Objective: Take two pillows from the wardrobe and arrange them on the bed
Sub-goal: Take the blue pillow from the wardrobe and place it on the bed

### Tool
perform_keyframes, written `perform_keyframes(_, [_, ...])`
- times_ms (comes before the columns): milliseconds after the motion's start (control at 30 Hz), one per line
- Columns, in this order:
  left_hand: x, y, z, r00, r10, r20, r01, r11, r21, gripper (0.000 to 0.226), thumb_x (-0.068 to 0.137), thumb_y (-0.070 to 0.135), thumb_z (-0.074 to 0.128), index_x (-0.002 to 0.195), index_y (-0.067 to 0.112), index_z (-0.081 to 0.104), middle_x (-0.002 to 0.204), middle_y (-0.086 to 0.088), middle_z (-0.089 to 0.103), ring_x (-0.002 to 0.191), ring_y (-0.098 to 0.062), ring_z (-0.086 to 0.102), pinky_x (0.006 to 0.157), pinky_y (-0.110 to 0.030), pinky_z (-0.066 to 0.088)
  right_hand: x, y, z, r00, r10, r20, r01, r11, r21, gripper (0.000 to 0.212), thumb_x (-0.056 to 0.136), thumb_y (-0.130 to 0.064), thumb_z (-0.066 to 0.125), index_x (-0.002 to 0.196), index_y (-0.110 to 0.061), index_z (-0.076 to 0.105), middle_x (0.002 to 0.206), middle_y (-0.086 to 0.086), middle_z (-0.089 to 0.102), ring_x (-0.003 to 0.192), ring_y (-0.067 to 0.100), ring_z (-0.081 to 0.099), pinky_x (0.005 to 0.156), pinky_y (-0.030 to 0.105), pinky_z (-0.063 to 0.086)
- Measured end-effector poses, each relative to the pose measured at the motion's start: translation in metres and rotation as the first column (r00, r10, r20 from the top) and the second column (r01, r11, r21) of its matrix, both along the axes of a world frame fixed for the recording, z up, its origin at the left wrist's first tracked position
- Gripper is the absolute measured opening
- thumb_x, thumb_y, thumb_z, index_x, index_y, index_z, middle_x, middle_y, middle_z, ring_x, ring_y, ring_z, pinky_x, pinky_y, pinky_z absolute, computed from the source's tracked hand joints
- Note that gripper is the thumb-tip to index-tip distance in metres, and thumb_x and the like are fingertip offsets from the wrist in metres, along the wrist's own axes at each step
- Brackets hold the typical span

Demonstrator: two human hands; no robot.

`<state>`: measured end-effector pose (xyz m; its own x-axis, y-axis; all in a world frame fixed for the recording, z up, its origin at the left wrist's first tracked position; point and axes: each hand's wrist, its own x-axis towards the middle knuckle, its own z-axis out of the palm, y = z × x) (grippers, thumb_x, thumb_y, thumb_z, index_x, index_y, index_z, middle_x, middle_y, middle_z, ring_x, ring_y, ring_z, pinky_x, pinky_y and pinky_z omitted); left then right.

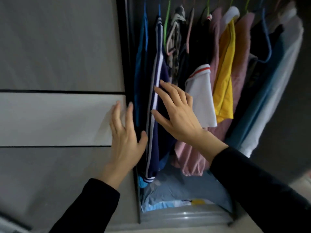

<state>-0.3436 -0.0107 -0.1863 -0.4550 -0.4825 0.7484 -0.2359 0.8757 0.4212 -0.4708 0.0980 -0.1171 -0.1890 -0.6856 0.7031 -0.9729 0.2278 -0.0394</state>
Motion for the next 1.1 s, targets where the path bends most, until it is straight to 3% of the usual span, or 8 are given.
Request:
perform_keyframes(67, [-0.015, 0.031, -0.019, 0.993, -0.114, 0.022, 0.113, 0.993, 0.02, 0.074, 0.074, 0.017, 0.059, 0.141, 0.014, 0.028, 0.151, -0.017, 0.016, 0.14, -0.033, 0.017, 0.116, -0.029, 0.01, -0.01, 0.032, -0.027, 0.996, -0.051, 0.069, 0.048, 0.998, 0.044, 0.052, 0.092, -0.039, 0.052, 0.137, -0.016, 0.041, 0.144, 0.005, 0.041, 0.129, 0.022, 0.033, 0.101, 0.039, 0.029])
perform_keyframes(267, [-0.068, 0.115, -0.09, 0.925, -0.298, 0.236, 0.258, 0.948, 0.184, 0.054, 0.071, 0.009, 0.063, 0.123, 0.008, 0.05, 0.136, -0.018, 0.043, 0.125, -0.033, 0.037, 0.11, -0.041, 0.032, -0.049, 0.131, -0.109, 0.953, -0.239, 0.185, 0.19, 0.95, 0.249, 0.046, 0.086, -0.031, 0.061, 0.127, -0.012, 0.05, 0.131, 0.007, 0.051, 0.115, 0.028, 0.044, 0.091, 0.044, 0.035])
perform_keyframes(467, [-0.121, 0.185, -0.192, 0.839, -0.381, 0.388, 0.241, 0.9, 0.364, 0.037, 0.068, 0.005, 0.066, 0.105, 0.008, 0.064, 0.114, -0.012, 0.062, 0.106, -0.033, 0.056, 0.095, -0.037, 0.043, -0.107, 0.211, -0.217, 0.903, -0.314, 0.293, 0.155, 0.874, 0.459, 0.042, 0.083, -0.031, 0.063, 0.12, -0.014, 0.052, 0.12, 0.006, 0.055, 0.109, 0.031, 0.051, 0.086, 0.042, 0.038])
perform_keyframes(600, [-0.155, 0.206, -0.262, 0.806, -0.372, 0.46, 0.139, 0.874, 0.465, 0.035, 0.071, 0.006, 0.064, 0.106, 0.005, 0.064, 0.114, -0.014, 0.063, 0.11, -0.034, 0.055, 0.092, -0.043, 0.049, -0.144, 0.236, -0.296, 0.873, -0.35, 0.34, 0.115, 0.825, 0.554, 0.044, 0.087, -0.037, 0.057, 0.124, -0.015, 0.049, 0.126, 0.003, 0.052, 0.111, 0.029, 0.047, 0.089, 0.042, 0.039])
perform_keyframes(900, [-0.258, 0.172, -0.503, 0.787, -0.227, 0.573, 0.0, 0.929, 0.369, 0.031, 0.071, 0.014, 0.065, 0.102, 0.01, 0.063, 0.109, -0.01, 0.064, 0.106, -0.033, 0.054, 0.081, -0.041, 0.05, -0.244, 0.217, -0.563, 0.833, -0.392, 0.391, 0.099, 0.799, 0.593, 0.05, 0.09, -0.042, 0.05, 0.133, -0.018, 0.039, 0.137, -0.001, 0.046, 0.122, 0.023, 0.041, 0.096, 0.039, 0.032])
perform_keyframes(1100, [-0.3, 0.118, -0.67, 0.818, -0.151, 0.555, 0.005, 0.967, 0.255, 0.042, 0.069, 0.024, 0.055, 0.105, 0.004, 0.064, 0.11, -0.019, 0.062, 0.107, -0.041, 0.054, 0.092, -0.045, 0.049, -0.308, 0.182, -0.736, 0.837, -0.401, 0.372, 0.123, 0.8, 0.587, 0.059, 0.087, -0.038, 0.055, 0.138, -0.016, 0.035, 0.144, 0.004, 0.039, 0.131, 0.022, 0.034, 0.099, 0.037, 0.027])
